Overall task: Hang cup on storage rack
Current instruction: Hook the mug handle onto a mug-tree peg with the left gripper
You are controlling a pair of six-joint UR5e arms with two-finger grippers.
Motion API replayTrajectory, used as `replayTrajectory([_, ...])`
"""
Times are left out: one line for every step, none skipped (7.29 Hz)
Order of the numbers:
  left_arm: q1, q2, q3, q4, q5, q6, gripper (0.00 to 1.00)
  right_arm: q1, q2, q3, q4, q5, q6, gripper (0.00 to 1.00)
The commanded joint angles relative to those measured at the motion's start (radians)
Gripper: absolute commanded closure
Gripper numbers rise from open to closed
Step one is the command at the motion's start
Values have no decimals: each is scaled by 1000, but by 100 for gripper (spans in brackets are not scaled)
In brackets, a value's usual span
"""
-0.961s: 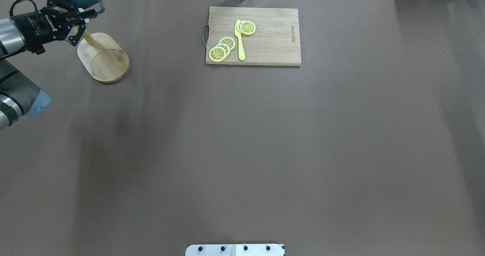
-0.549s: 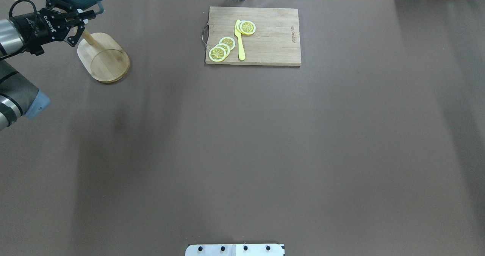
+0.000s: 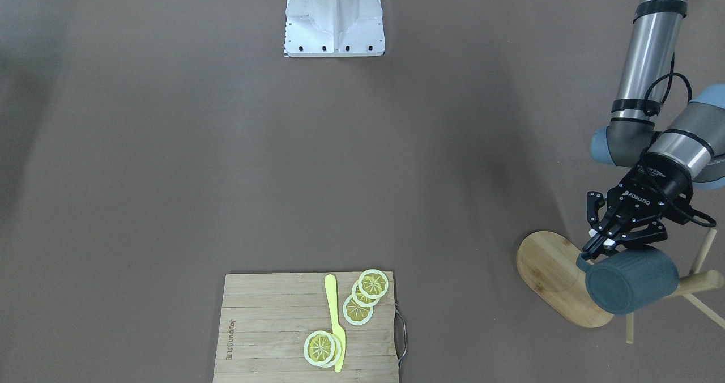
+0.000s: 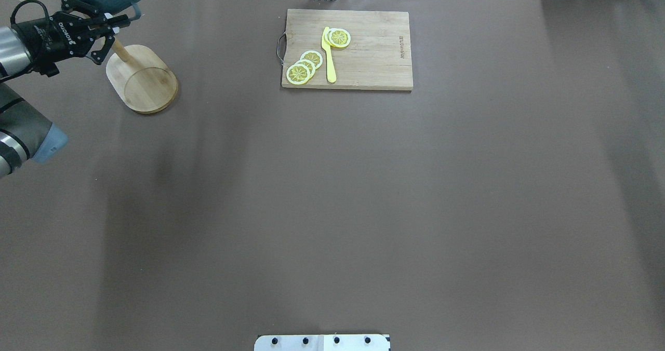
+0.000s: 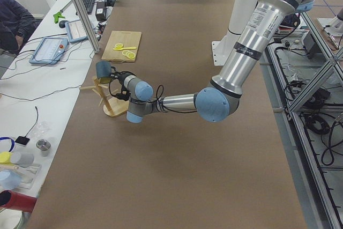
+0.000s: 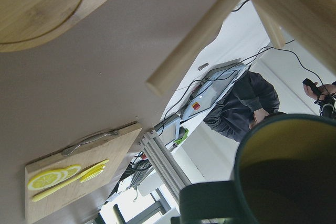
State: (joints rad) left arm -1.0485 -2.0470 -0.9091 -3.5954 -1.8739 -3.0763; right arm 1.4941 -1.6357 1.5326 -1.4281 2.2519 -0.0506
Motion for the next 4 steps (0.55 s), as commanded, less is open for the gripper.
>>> replayTrajectory([-2,1,-1,0,-2,2,94,0,-1,1,0,0,0,0])
replayTrajectory([-4,2,-1,0,-2,2,94,0,-1,1,2,0,0,0])
replayTrajectory([-4,8,-1,0,-2,2,94,0,-1,1,2,0,0,0])
replayTrajectory([-5,13,-1,0,-2,4,94,0,-1,1,2,0,0,0])
